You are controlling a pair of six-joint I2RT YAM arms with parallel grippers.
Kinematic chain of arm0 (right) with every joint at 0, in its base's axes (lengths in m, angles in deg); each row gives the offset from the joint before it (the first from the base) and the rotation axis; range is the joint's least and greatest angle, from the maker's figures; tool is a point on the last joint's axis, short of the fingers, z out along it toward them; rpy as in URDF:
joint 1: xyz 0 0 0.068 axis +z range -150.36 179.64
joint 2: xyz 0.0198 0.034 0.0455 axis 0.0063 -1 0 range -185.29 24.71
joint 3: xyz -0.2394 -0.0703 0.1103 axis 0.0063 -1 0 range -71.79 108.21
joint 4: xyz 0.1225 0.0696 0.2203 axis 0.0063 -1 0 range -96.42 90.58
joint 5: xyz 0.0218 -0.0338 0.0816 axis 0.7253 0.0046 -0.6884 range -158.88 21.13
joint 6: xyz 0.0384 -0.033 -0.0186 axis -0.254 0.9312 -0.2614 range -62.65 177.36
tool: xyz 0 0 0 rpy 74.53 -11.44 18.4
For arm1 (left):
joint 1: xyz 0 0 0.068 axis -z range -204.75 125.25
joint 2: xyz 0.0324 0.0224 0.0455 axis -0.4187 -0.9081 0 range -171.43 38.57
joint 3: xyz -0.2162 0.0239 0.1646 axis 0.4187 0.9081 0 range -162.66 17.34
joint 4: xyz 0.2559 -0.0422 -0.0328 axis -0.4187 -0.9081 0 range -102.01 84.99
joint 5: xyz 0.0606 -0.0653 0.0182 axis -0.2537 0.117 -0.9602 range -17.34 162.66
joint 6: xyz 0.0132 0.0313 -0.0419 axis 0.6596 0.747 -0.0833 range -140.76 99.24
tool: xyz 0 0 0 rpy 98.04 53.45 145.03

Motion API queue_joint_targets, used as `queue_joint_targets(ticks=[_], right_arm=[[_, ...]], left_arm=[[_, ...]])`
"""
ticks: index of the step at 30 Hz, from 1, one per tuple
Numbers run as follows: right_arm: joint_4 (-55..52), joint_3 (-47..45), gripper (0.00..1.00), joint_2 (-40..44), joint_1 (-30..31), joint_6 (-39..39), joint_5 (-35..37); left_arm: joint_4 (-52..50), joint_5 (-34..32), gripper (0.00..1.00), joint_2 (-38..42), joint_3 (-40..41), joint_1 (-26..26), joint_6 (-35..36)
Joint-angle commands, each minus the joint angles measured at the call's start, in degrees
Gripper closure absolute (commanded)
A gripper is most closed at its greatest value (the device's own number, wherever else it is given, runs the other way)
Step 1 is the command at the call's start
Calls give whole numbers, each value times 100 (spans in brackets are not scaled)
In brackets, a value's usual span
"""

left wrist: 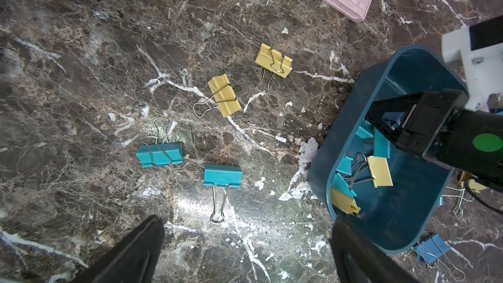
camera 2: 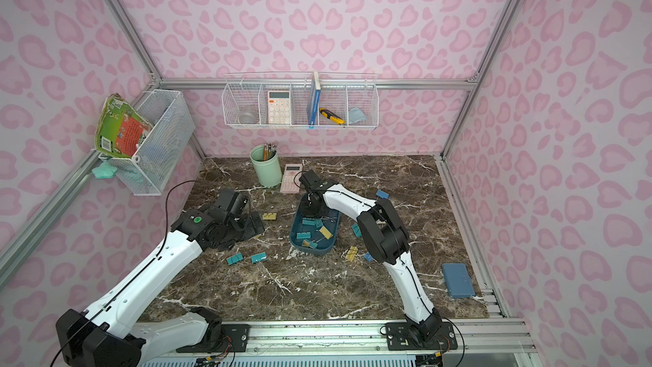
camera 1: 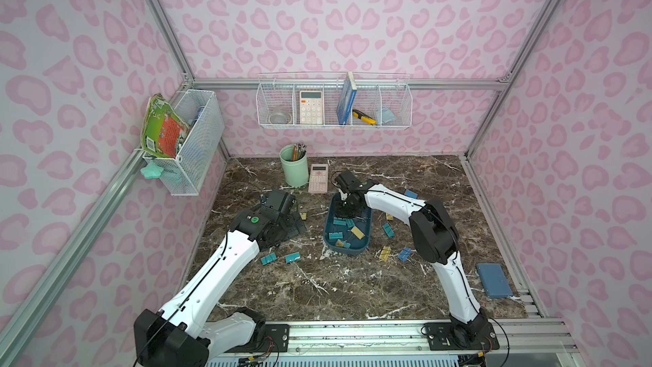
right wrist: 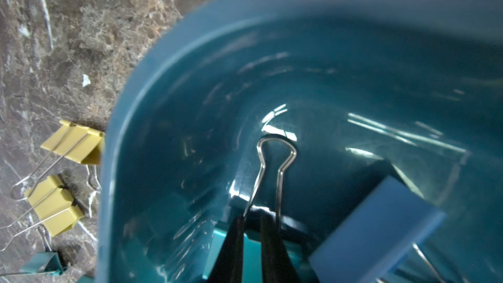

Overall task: Take out the binder clips from the storage box
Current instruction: Pick up the binder clip from the storage box, then place the binder clip at the center of the board.

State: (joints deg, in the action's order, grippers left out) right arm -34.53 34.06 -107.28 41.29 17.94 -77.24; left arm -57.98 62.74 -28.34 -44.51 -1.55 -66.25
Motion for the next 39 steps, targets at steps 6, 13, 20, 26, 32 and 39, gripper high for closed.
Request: queue_joint_targets(ticks=[6,13,20,26,32,39], right_arm=[[-104,239,85,-369,22,-144,141],[-183,310,100,-95,36,-147,300],[-294,85,100,913,28,-35,766],[-216,-916,100,1963,-219,-103,1215],[85,-2714,100,3357,-980,-302,1474],[463,-4667,100,4493,-2051,-382,1346]], left_arm=[[-104,-86,1,150,49,-9,-52],[-84,-50,1,191,85,-9,-70],[185,135,1,-20,15,-9,-21],[457,449,1,-482,-212,-9,63],[751,858,1,-1029,-513,-9,138],[904,1324,3,-1641,-914,26,203]])
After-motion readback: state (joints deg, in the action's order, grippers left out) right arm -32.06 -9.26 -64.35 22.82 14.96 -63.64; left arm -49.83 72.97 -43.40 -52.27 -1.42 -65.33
